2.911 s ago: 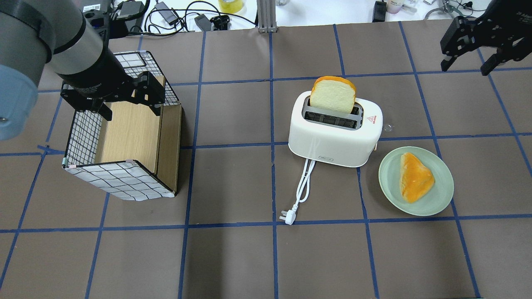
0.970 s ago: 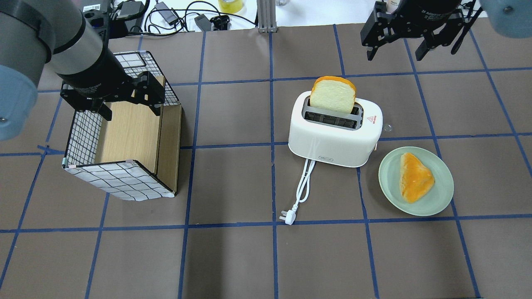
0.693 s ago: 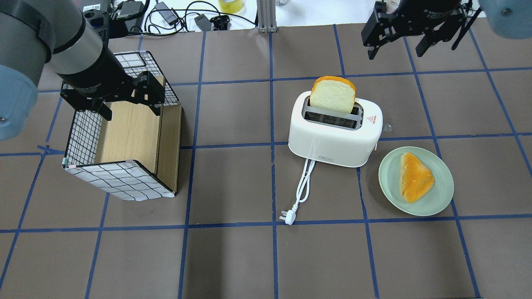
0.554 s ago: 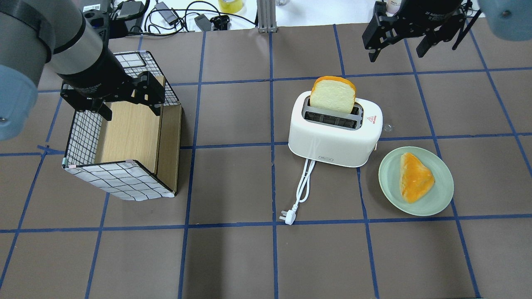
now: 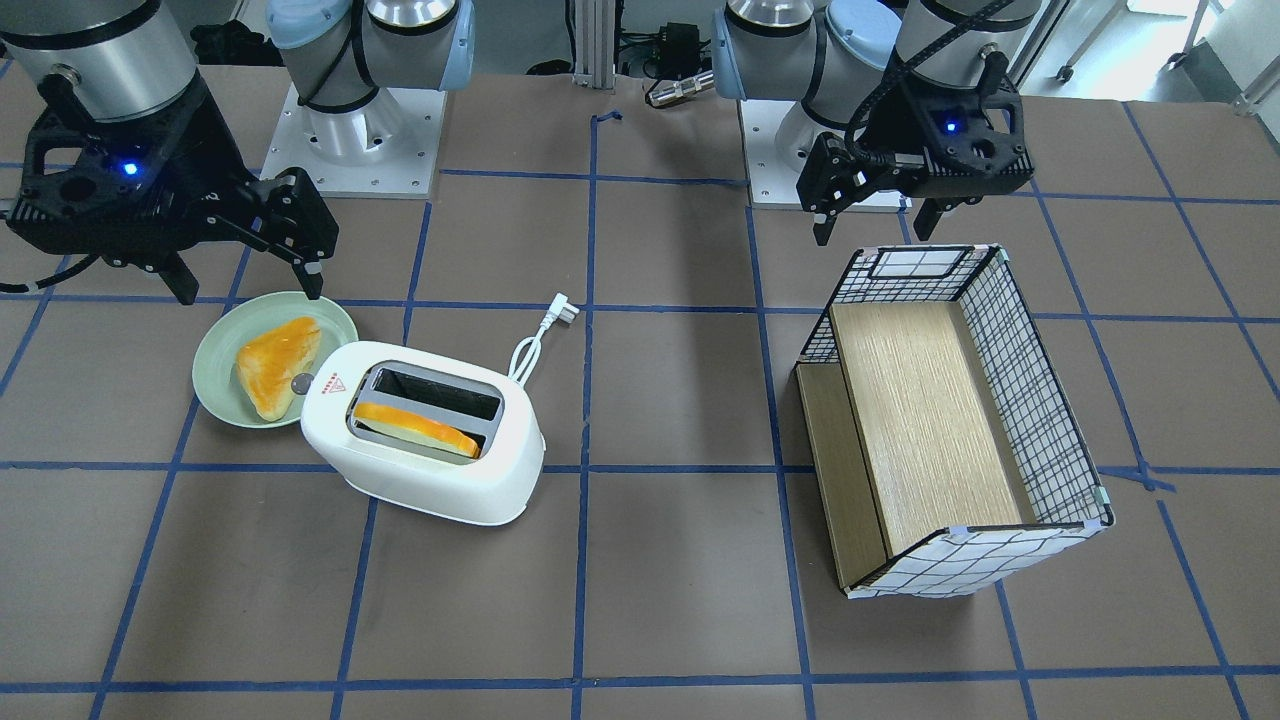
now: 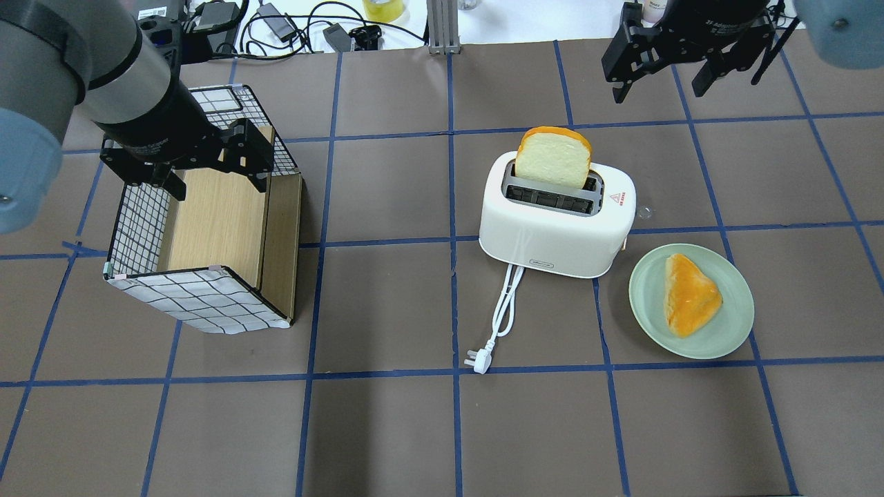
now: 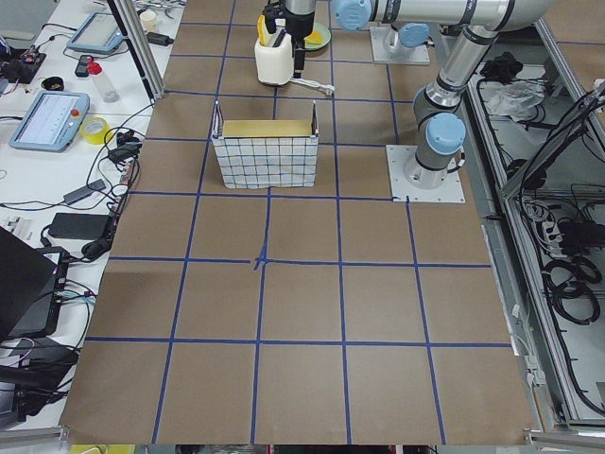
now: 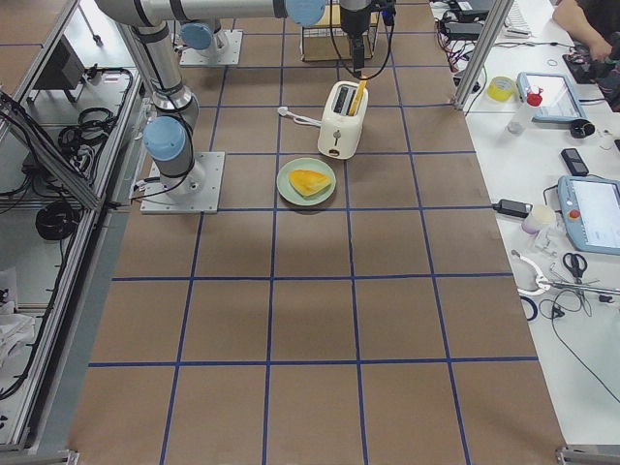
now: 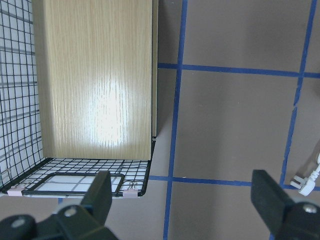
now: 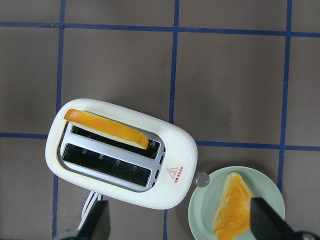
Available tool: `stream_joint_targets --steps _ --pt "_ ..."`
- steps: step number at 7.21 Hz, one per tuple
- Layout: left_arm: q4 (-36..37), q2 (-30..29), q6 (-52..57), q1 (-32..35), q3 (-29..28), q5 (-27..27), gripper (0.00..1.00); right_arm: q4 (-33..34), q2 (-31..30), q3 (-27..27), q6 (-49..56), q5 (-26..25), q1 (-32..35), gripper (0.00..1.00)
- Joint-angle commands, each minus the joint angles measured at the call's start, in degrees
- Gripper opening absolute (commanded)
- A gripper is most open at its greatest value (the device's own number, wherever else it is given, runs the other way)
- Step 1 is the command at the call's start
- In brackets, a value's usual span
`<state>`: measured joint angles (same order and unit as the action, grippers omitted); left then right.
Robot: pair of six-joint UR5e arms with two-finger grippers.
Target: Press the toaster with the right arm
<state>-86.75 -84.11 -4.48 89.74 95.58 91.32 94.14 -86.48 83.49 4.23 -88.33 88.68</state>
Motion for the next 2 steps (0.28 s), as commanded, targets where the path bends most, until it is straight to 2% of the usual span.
stream_joint_targets --steps 1,2 --pt "0.0 0.0 0.0 0.0 0.0 0.0 1.0 0.1 0.0 0.0 0.0 0.0 0.0 1.0" --pt "0.0 0.0 0.0 0.0 0.0 0.0 1.0 0.1 0.0 0.0 0.0 0.0 0.0 1.0"
